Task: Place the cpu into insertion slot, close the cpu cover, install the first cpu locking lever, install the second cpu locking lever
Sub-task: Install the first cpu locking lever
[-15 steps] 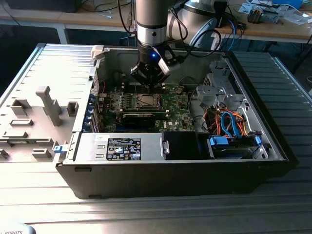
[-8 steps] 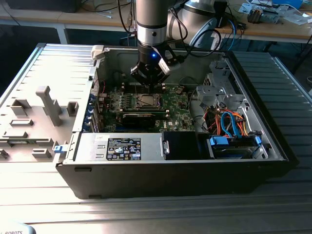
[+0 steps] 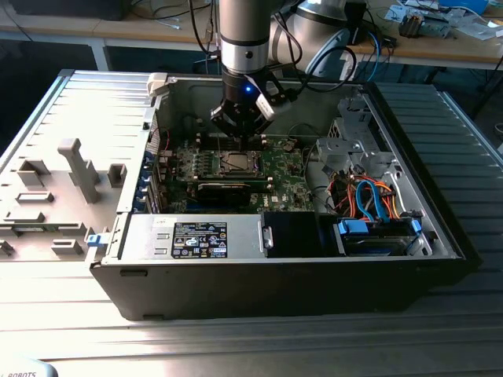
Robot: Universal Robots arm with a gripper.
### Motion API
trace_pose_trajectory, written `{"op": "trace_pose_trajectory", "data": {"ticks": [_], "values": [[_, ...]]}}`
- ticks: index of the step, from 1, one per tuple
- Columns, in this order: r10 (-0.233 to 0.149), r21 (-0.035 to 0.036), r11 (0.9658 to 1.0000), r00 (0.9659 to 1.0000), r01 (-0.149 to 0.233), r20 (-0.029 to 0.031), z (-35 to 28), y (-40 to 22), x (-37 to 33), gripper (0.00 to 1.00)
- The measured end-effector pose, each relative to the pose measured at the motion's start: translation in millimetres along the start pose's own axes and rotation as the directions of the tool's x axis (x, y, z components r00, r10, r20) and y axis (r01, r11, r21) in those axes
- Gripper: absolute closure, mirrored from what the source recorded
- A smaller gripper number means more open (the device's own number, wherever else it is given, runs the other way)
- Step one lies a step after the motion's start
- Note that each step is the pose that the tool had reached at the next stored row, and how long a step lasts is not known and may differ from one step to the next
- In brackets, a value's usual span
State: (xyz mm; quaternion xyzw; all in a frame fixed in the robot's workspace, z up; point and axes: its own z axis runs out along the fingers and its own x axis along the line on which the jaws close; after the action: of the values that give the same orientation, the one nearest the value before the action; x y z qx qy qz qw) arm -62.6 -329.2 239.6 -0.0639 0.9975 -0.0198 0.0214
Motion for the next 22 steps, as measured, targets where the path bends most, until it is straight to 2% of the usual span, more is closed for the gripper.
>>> {"op": "trace_pose_trajectory", "data": {"ticks": [17, 22], "values": [[-0.030, -0.0011, 0.9995, 0.9995, 0.030, 0.0013, 0.0, 0.0, 0.0, 0.89], [0.008, 0.0009, 1.0000, 1.0000, -0.008, -0.0003, -0.1, 0.3, 0.0, 0.89]]}}
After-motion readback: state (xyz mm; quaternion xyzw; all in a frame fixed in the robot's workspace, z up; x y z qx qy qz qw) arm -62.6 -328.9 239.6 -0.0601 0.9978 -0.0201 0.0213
